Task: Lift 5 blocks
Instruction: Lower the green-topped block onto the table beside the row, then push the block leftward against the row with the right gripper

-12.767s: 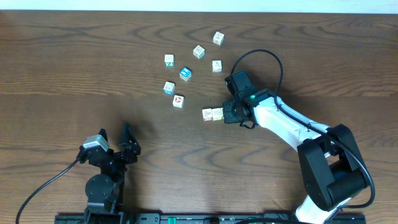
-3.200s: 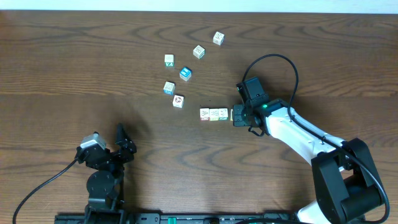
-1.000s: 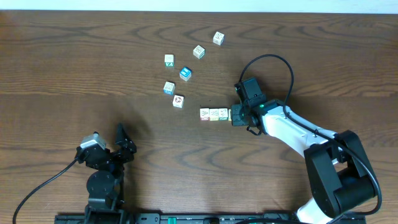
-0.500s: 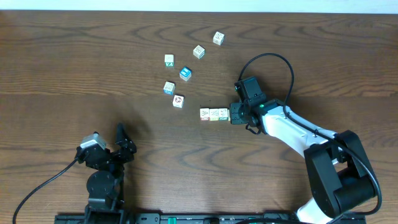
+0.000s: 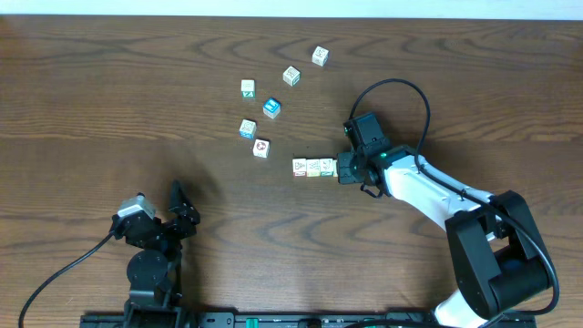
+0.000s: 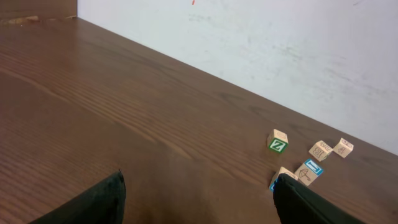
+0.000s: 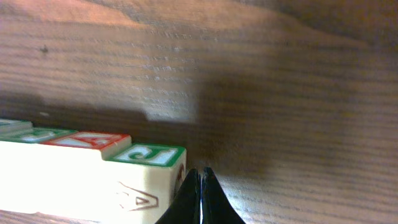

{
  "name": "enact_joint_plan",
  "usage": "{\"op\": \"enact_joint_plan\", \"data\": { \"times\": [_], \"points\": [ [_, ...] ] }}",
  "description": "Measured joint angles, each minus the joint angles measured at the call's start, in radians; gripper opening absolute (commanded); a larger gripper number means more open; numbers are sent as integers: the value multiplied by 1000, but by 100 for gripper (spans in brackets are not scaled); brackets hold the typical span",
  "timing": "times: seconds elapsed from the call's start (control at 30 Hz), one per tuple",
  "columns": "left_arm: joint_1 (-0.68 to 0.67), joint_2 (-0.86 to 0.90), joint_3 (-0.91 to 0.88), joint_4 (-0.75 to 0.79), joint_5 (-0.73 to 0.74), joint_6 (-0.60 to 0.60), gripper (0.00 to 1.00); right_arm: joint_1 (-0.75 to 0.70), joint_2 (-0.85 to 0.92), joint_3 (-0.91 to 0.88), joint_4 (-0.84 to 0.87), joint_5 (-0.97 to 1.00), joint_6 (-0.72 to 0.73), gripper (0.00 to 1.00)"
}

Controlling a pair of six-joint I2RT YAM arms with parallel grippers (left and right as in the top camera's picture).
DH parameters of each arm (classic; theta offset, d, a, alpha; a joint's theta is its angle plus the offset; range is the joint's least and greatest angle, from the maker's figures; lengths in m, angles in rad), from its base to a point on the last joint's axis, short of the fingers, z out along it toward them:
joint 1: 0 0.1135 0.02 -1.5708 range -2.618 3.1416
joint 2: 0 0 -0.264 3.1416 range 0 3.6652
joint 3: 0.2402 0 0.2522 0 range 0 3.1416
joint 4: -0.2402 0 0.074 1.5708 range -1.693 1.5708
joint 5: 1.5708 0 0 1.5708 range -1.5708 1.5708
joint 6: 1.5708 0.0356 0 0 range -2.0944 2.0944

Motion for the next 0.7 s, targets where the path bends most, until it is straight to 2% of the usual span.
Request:
{"op": "enact_joint_plan", "data": {
  "times": [0.33,0.7],
  "points": [
    [0,0,0,0,0,0,76,1,0,-1,-113,0,6,1],
    [0,0,0,0,0,0,77,67,0,-1,-113,-20,18,1]
  ]
}}
